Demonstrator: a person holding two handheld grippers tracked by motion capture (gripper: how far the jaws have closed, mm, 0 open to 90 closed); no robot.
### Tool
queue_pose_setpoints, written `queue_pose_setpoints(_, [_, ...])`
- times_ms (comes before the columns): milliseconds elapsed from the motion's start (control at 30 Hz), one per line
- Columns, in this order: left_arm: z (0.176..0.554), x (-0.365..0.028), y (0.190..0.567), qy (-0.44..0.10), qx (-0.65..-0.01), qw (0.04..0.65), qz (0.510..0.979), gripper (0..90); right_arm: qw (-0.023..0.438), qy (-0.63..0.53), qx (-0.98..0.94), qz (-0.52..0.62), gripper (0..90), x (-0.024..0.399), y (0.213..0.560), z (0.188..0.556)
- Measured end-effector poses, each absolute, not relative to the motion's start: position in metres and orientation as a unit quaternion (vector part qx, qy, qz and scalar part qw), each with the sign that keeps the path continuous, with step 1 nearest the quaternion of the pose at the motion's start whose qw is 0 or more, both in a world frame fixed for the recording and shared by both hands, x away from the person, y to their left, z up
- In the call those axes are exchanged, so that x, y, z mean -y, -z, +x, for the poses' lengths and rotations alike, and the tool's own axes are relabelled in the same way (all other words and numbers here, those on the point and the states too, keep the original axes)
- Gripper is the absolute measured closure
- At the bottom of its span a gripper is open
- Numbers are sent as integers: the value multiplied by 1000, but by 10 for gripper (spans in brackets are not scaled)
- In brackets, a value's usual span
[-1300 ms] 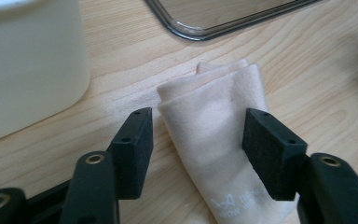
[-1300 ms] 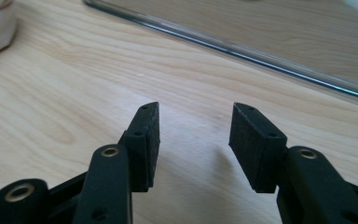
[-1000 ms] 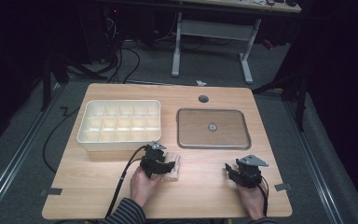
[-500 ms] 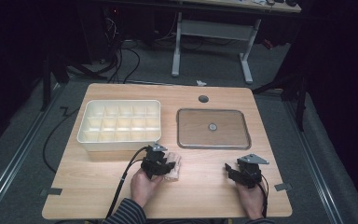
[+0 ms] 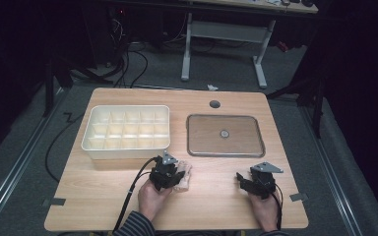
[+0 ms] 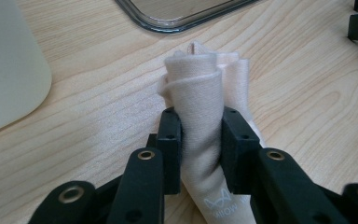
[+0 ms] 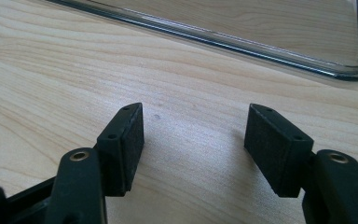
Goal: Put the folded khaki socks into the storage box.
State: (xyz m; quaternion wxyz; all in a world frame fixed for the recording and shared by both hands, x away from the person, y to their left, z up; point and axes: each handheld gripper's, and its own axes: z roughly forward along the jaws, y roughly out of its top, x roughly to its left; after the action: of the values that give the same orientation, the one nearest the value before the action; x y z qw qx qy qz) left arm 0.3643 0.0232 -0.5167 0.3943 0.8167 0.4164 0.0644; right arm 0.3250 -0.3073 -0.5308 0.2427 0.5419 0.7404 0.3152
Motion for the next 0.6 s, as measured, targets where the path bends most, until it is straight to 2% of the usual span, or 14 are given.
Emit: queue_pose_setpoints(600, [358, -31, 500, -59, -384, 399, 831, 724, 239, -318, -740, 543, 366, 307, 531, 325])
